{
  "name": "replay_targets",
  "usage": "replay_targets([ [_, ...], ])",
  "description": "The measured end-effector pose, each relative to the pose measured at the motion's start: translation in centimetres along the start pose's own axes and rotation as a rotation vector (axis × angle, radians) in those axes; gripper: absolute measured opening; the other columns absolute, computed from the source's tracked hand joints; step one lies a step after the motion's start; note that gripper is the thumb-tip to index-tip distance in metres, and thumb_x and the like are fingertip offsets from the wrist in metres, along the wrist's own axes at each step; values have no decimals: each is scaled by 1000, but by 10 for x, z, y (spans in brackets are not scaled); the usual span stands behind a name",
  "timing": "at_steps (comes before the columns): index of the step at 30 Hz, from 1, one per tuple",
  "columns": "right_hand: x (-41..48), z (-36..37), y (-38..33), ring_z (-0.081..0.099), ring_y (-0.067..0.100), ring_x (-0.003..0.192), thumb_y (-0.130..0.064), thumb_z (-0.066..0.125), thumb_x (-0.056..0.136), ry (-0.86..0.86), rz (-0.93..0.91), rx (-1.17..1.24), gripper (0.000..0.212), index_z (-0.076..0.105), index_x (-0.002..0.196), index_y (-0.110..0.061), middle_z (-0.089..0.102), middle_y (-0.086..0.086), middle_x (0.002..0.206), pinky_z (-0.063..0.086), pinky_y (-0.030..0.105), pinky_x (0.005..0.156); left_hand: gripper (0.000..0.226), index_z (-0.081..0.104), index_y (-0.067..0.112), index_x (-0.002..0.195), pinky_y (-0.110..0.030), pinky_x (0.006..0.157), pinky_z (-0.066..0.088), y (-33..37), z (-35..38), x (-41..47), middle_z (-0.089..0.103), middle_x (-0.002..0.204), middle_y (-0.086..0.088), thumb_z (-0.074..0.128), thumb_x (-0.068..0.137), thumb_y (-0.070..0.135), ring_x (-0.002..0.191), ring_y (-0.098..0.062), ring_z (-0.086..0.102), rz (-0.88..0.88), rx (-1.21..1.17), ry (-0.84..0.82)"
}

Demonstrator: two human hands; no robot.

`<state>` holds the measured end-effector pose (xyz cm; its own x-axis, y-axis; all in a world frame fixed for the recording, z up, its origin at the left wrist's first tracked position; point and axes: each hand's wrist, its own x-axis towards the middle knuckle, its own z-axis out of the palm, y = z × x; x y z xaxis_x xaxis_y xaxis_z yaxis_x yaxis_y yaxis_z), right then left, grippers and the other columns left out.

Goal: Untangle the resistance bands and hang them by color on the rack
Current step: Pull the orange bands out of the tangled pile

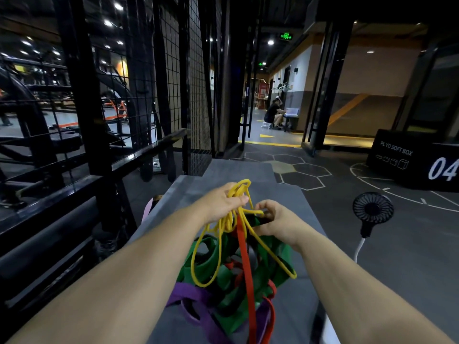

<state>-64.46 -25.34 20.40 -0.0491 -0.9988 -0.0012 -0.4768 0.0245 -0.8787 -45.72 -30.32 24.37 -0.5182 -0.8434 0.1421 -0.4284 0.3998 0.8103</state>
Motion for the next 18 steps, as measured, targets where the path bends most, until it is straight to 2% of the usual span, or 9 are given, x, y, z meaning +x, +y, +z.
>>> replay_targets([
  [4,-7,4,11,58,19,79,-12,77,54,-20,-7,-32,48,59,96,-27,62,12,93,50,39,78,16,62,23,100,-33,92,44,-12,14,-1,69,106,-1,58,93,37,104,-18,62,-33,17,-53],
  [7,-11,8,17,62,30,87,-19,80,49,-29,-26,-65,51,60,93,-33,65,17,107,52,43,84,19,63,28,98,-38,102,42,-20,20,-3,68,109,-1,62,86,42,107,-18,60,-82,-16,-82],
  [9,-12,8,18,62,25,84,-18,81,54,-47,-24,-129,49,58,93,-36,66,14,107,52,40,82,38,60,31,109,-41,104,40,-23,22,-3,65,116,-1,60,77,51,110,-19,58,-121,3,-86],
  [10,-12,8,20,62,21,81,-15,81,59,-60,-10,-168,48,57,95,-37,67,11,104,52,37,80,45,58,29,119,-40,104,40,-24,24,-3,63,120,-2,60,80,50,113,-20,57,-128,38,-100],
  [12,-12,6,25,64,16,82,-19,80,58,-59,23,-246,49,55,94,-40,70,-3,96,52,36,82,43,52,21,130,-34,100,39,-27,27,-3,60,125,-6,59,91,39,116,-22,55,-116,133,-145],
  [13,-12,5,29,65,15,85,-24,80,55,-59,44,-285,50,55,93,-43,69,-10,93,54,37,84,40,52,18,130,-32,96,40,-28,30,-4,60,124,-8,57,94,34,115,-24,55,-108,177,-171],
  [15,-13,4,33,65,13,89,-33,78,48,-70,72,-353,54,54,94,-47,66,-18,90,52,38,88,27,53,16,117,-32,87,42,-30,35,-5,62,115,-12,55,95,31,107,-26,57,-103,239,-203],
  [18,-15,4,35,59,14,101,-40,77,51,-89,116,-456,70,48,114,-51,55,-26,89,46,40,98,14,49,21,97,-30,72,37,-36,41,-5,57,93,-7,56,94,32,88,-23,54,-97,328,-188],
])
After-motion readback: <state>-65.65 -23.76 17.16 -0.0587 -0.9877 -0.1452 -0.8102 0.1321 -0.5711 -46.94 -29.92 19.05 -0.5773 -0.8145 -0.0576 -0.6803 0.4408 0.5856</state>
